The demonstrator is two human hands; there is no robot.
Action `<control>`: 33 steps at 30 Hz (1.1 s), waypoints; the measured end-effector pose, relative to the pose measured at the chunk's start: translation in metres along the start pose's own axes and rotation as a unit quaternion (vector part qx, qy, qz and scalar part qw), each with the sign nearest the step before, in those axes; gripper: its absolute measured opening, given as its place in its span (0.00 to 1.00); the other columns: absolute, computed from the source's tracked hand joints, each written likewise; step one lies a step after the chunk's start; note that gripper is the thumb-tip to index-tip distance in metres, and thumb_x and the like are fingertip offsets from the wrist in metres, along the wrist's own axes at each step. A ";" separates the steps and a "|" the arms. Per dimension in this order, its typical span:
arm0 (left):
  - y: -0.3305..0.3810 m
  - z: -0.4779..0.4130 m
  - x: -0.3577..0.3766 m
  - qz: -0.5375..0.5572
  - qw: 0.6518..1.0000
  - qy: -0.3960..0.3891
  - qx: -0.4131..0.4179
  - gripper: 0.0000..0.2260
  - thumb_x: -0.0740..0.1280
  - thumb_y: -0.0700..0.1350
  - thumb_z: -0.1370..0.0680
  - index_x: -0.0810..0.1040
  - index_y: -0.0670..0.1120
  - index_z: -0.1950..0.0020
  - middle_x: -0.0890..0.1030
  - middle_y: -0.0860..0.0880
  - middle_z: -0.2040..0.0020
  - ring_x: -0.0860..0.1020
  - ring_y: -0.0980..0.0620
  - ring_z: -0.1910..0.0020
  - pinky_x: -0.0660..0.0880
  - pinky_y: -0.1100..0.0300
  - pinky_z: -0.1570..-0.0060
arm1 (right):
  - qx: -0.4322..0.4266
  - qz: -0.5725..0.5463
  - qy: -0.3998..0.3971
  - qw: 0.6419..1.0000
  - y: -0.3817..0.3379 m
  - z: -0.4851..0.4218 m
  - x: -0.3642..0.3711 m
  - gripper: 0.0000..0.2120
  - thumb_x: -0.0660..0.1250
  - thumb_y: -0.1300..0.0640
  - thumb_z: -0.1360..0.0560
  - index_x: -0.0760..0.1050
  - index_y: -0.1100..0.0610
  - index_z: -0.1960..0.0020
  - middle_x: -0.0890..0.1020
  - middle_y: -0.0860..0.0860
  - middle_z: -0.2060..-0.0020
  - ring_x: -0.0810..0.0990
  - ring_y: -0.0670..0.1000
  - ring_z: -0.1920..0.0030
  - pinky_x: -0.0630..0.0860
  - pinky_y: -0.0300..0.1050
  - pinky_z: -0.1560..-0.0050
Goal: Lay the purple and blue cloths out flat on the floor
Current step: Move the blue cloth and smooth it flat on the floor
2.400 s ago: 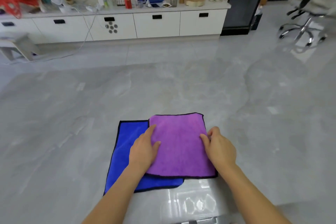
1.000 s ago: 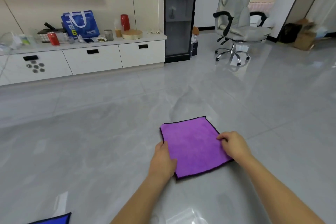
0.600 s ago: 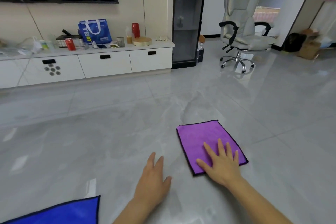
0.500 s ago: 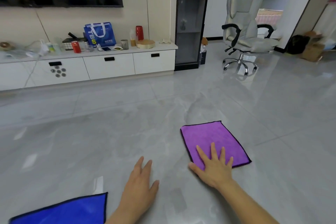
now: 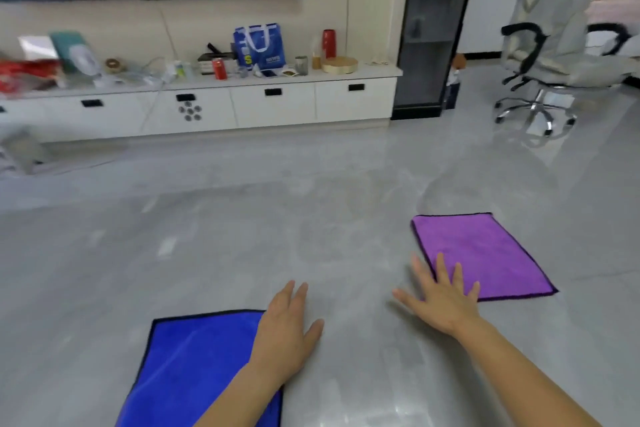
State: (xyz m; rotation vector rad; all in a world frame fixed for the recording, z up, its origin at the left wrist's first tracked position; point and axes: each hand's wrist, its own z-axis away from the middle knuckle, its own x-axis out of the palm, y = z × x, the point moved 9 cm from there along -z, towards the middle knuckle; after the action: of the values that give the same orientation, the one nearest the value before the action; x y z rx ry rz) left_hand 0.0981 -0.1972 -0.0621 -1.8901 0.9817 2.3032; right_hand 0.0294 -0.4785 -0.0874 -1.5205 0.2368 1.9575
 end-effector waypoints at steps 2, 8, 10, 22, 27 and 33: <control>-0.035 0.017 -0.020 -0.008 0.999 0.030 -0.028 0.29 0.59 0.57 0.23 0.55 0.48 0.26 0.56 0.45 0.24 0.56 0.48 0.25 0.58 0.54 0.27 | -0.067 -0.018 -0.027 0.997 -0.059 0.025 0.030 0.39 0.48 0.25 0.33 0.41 0.37 0.27 0.40 0.52 0.24 0.39 0.60 0.25 0.42 0.66 0.28; -0.173 0.086 -0.080 -0.040 0.974 0.114 -0.192 0.28 0.62 0.56 0.25 0.62 0.40 0.31 0.69 0.39 0.31 0.66 0.41 0.33 0.64 0.50 0.32 | -0.130 -0.002 0.075 0.989 -0.193 0.107 0.072 0.29 0.56 0.33 0.28 0.72 0.57 0.43 0.74 0.57 0.40 0.71 0.58 0.39 0.71 0.52 0.41; -0.201 0.103 -0.085 -0.030 0.963 0.113 -0.245 0.27 0.65 0.54 0.25 0.65 0.38 0.34 0.73 0.37 0.38 0.71 0.38 0.39 0.67 0.49 0.37 | -0.106 -0.001 0.084 0.991 -0.218 0.125 0.079 0.27 0.59 0.34 0.29 0.73 0.57 0.46 0.76 0.54 0.46 0.74 0.56 0.44 0.72 0.50 0.46; -0.246 0.111 -0.114 0.198 0.956 0.151 -0.153 0.22 0.63 0.41 0.24 0.62 0.57 0.34 0.77 0.47 0.44 0.77 0.45 0.48 0.72 0.56 0.50 | -0.138 -0.266 0.074 0.951 -0.284 0.163 0.103 0.30 0.61 0.57 0.23 0.49 0.40 0.28 0.80 0.55 0.68 0.76 0.51 0.71 0.70 0.42 0.71; -0.350 0.132 -0.155 0.223 0.937 0.171 -0.209 0.09 0.67 0.39 0.25 0.77 0.44 0.45 0.80 0.44 0.44 0.77 0.47 0.44 0.69 0.61 0.45 | -0.209 -0.255 0.042 0.943 -0.390 0.170 0.137 0.14 0.58 0.61 0.22 0.74 0.51 0.39 0.82 0.52 0.46 0.80 0.51 0.49 0.74 0.40 0.49; -0.478 0.152 -0.227 0.164 0.931 0.182 -0.269 0.24 0.70 0.44 0.27 0.68 0.41 0.34 0.68 0.44 0.34 0.71 0.46 0.37 0.66 0.59 0.38 | -0.278 -0.139 -0.043 0.950 -0.544 0.177 0.186 0.27 0.62 0.48 0.24 0.58 0.49 0.28 0.63 0.47 0.28 0.73 0.50 0.36 0.75 0.47 0.42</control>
State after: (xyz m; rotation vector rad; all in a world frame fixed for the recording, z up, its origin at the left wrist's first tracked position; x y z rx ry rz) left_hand 0.2076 0.3423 -0.0676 -2.6215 0.7878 2.6795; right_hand 0.1797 0.1034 -0.0744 -1.6849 -0.5852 1.9399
